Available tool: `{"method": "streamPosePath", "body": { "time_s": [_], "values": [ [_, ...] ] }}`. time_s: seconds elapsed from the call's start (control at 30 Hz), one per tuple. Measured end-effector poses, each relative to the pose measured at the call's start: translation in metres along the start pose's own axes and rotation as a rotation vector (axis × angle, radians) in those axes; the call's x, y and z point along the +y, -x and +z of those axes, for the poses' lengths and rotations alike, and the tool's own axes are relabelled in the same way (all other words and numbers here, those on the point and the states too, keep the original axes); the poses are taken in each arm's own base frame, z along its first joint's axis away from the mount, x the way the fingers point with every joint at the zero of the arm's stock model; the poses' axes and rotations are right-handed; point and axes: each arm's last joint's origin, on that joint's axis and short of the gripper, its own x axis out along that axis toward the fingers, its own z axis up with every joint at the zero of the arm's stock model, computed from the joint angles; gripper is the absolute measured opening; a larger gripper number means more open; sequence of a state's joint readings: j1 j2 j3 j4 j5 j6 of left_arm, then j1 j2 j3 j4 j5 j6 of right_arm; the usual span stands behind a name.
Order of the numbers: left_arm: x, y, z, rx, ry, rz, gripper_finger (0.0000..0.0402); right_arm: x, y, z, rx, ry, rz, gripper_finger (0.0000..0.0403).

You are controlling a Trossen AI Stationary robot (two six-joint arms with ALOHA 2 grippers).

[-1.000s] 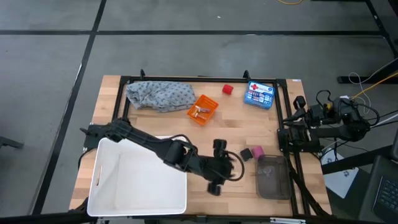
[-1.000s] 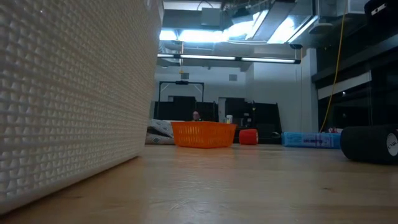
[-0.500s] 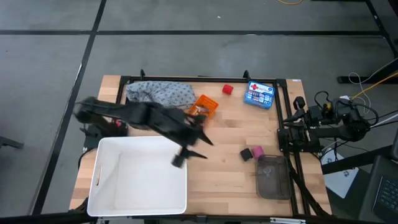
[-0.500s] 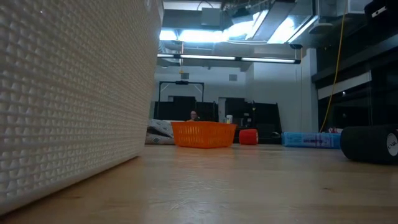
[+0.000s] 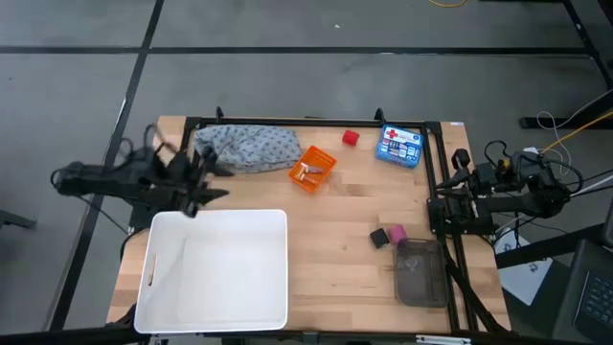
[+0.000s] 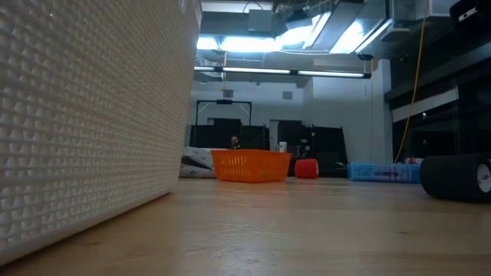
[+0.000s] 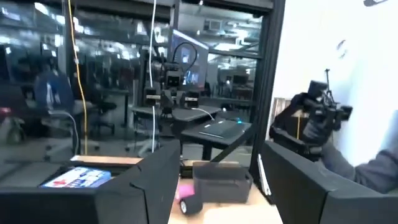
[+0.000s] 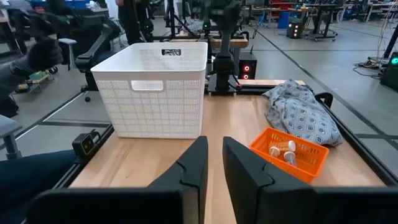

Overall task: Pick & place medical supplies in basket/bin
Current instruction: Put the red bandage into the transparent black bin

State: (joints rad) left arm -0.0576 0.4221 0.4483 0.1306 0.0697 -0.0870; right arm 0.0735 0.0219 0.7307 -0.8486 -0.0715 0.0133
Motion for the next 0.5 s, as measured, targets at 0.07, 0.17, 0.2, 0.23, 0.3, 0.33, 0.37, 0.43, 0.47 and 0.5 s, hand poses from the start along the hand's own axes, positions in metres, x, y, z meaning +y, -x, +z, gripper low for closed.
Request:
{"method": "streamPosePath", "body": {
  "time_s": [0.07,0.17,0.2,0.23,0.3,0.33,0.37,0.43,0.47,0.5],
  "values": [
    [0.002,0.01,-0.014,0.011,-0.002,0.034,0.0222,0.0,0.0,0.0,-0.003,0.01,0.0,0.0052],
    [0.006,0.018,-0.035,0.057,-0.046,0.134,0.022,-0.001,-0.002,0.003,-0.039,0.045,-0.021,0.0052],
    [0.007,0.02,-0.041,0.068,-0.065,0.158,0.0219,-0.001,-0.003,0.004,-0.047,0.042,-0.037,0.0052],
    [0.008,0.021,-0.046,0.075,-0.085,0.177,0.0219,-0.002,-0.006,0.006,-0.052,0.039,-0.055,0.0052],
    [0.009,0.023,-0.05,0.076,-0.122,0.208,0.0219,-0.004,-0.018,0.008,-0.039,0.037,-0.082,0.0052],
    [0.009,0.023,-0.052,0.083,-0.132,0.221,0.022,-0.005,-0.024,0.008,-0.021,0.037,-0.102,0.0052],
    [0.01,0.023,-0.052,0.083,-0.135,0.24,0.022,-0.006,-0.031,0.01,-0.02,0.039,-0.131,0.0052],
    [0.011,0.024,-0.052,0.076,-0.133,0.268,0.0222,-0.009,-0.046,0.015,-0.003,0.056,-0.208,0.0052],
    [0.011,0.024,-0.051,0.073,-0.126,0.291,0.0223,-0.011,-0.055,0.016,0.021,0.069,-0.254,0.0052],
    [0.012,0.024,-0.05,0.058,-0.125,0.312,0.0223,-0.013,-0.063,0.018,0.043,0.081,-0.307,0.0052]
  ]
}}
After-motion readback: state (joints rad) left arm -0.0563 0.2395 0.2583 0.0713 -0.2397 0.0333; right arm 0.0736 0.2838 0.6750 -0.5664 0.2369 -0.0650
